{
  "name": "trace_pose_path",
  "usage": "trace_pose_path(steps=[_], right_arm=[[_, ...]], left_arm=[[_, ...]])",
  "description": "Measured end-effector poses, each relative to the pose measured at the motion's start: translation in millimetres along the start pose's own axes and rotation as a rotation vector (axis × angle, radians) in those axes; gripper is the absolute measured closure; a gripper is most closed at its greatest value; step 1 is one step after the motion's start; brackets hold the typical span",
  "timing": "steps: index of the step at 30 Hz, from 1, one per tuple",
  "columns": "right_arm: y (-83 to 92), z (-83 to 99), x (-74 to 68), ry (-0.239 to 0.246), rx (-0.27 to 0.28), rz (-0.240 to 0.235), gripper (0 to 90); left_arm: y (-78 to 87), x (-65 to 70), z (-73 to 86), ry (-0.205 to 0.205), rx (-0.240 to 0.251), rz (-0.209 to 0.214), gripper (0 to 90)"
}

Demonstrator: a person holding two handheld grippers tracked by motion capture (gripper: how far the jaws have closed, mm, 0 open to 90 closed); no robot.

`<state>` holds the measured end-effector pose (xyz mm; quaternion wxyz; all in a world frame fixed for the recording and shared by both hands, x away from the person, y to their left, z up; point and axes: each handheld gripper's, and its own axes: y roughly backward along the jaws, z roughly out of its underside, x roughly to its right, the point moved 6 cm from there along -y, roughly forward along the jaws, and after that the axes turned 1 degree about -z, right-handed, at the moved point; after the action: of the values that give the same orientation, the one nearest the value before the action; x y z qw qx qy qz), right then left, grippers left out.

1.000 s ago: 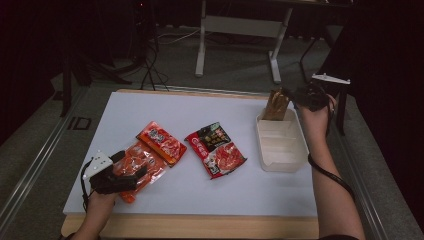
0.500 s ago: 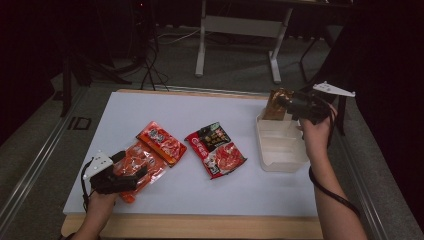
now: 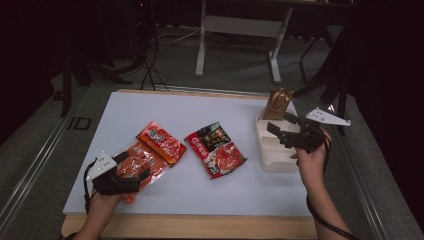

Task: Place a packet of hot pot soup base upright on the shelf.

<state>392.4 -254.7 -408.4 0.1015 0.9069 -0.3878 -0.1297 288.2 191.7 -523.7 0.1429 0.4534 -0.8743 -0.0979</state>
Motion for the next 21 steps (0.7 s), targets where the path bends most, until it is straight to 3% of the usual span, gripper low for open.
trace_pose_path(steps=[3, 7, 9, 13, 16, 17, 19, 21], right_arm=[[5.2, 9.9, -10.4, 0.005, -0.004, -0.021, 13.7], [10.4, 20.1, -23.6, -0.001, -0.007, -0.049, 13.2], [11.0, 25.1, -28.9, -0.001, -0.018, -0.067, 12.5], [12.7, 32.9, -35.7, 0.000, -0.025, -0.085, 12.8], [14.5, 36.2, -39.0, 0.003, -0.022, -0.094, 13.3], [14.9, 37.1, -39.7, 0.007, -0.020, -0.093, 13.5], [15.6, 38.4, -40.7, 0.011, -0.020, -0.105, 13.6], [16.5, 39.0, -41.0, 0.013, -0.017, -0.102, 13.8]], left_arm=[[-4.7, 11.9, 2.1, 0.003, -0.055, 0.062, 1.0], [-13.6, 29.6, 2.8, -0.010, -0.122, 0.104, 1.0], [-18.0, 38.9, 2.2, -0.033, -0.133, 0.148, 1.0], [-31.0, 56.0, 2.6, -0.091, -0.202, 0.181, 2.6], [-40.9, 65.7, 5.3, -0.105, -0.249, 0.211, 19.3], [-43.7, 69.3, 6.4, -0.108, -0.265, 0.244, 25.2], [-49.8, 72.7, 8.1, -0.148, -0.297, 0.221, 48.2], [-57.9, 73.9, 9.4, -0.155, -0.339, 0.208, 58.4]])
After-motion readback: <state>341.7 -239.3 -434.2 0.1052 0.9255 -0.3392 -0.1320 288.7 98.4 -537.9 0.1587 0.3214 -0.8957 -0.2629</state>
